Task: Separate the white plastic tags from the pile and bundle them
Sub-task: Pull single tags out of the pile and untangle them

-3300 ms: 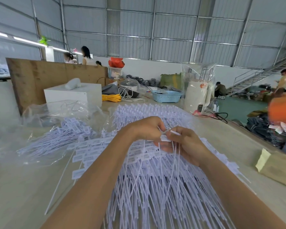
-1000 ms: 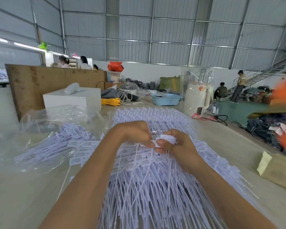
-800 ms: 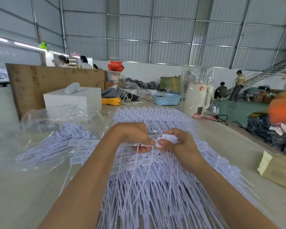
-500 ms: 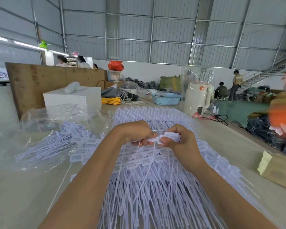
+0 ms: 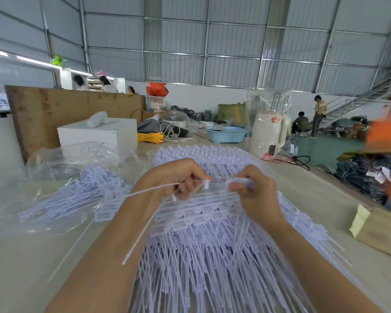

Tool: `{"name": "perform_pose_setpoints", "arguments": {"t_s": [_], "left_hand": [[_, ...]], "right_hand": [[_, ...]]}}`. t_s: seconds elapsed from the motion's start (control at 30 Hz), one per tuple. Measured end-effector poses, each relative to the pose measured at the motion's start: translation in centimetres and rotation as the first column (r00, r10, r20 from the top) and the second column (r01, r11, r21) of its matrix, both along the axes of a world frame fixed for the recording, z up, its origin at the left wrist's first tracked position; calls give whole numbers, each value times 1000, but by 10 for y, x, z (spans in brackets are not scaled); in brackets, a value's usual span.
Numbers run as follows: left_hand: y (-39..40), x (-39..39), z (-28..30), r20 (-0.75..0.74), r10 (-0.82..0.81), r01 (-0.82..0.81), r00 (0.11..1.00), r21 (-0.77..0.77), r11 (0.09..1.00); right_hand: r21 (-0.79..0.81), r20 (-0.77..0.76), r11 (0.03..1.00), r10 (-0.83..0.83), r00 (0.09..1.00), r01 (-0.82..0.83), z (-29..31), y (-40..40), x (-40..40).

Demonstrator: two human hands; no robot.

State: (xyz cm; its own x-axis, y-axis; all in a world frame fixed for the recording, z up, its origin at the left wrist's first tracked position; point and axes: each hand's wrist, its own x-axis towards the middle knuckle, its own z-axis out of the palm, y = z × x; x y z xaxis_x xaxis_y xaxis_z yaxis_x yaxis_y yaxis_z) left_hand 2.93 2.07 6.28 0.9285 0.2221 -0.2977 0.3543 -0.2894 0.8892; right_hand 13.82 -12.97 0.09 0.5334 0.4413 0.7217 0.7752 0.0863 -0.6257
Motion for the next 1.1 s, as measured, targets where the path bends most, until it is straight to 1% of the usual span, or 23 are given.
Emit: {"name": "perform_pose_setpoints", "arguments": {"t_s": [0.03,0.07,0.1,0.13,0.17,0.2,0.27,0.3,0.33,0.4,0.47,0.5,0.53,0.57,0.6,0.63,0.67,0.7,0.77,0.9,0.93,1.07,1.1], "left_hand": [[3,-3,2,19,10,-11,1000,17,1000],[5,-4,4,31,36,-38,999,65,997],[6,-4,6,50,64,-70,997,119,990],[7,-4,6,72,79,-91,994,177,980],[6,-3,5,89,76,-95,993,238,967],[5,-3,5,89,56,-80,994,289,954],[3,-2,3,38,-6,-7,999,332,943],[3,-2,2,-8,-34,35,999,342,939],[4,-2,2,-52,-52,67,997,359,931],[4,-2,1,-107,-63,102,992,419,902],[6,-3,1,-138,-79,136,987,481,866],[6,-4,1,-149,-93,156,984,502,851],[7,-5,1,-157,-108,176,982,522,835],[7,-7,1,-163,-120,191,979,541,819],[6,-7,2,-166,-126,199,978,561,803],[5,-8,2,-167,-133,206,977,582,787],[4,-9,3,-168,-144,217,975,602,768],[3,-9,3,-172,-155,229,973,621,749],[1,-8,4,-162,-162,229,973,645,729],[-4,-6,6,-85,-159,177,984,624,761],[-5,-6,7,-74,-154,167,985,624,763],[-3,-6,6,-66,-108,126,992,526,841],[-1,-6,5,-81,-101,129,992,530,838]], "right_hand": [[53,-71,998,-40,997,44,3,-6,9],[153,-204,987,-21,979,53,7,-14,19],[282,-365,958,62,929,47,11,-22,30],[404,-515,913,182,837,50,14,-29,39],[489,-623,869,285,728,79,16,-35,47],[532,-697,838,352,625,121,16,-39,54],[596,-755,782,469,459,181,15,-41,62],[621,-756,759,513,406,197,15,-40,64],[627,-759,756,536,370,188,14,-37,64],[588,-777,805,538,325,73,15,-31,58],[520,-782,843,534,321,-136,15,-22,42],[460,-786,856,516,339,-235,14,-17,32],[372,-792,874,475,385,-314,13,-12,21],[261,-785,895,414,461,-361,12,-6,9],[155,-757,914,353,549,-374,8,0,0],[83,-721,927,310,620,-366,5,5,-8],[50,-691,935,287,663,-352,2,9,-14],[38,-672,938,279,687,-343,0,13,-17],[31,-660,934,286,695,-355,-2,15,-19],[77,-671,889,381,636,-451,-5,16,-22],[90,-658,883,400,638,-461,-6,16,-23],[107,-578,914,378,723,-393,-6,19,-25],[109,-556,919,373,743,-380,-6,19,-25]]}}
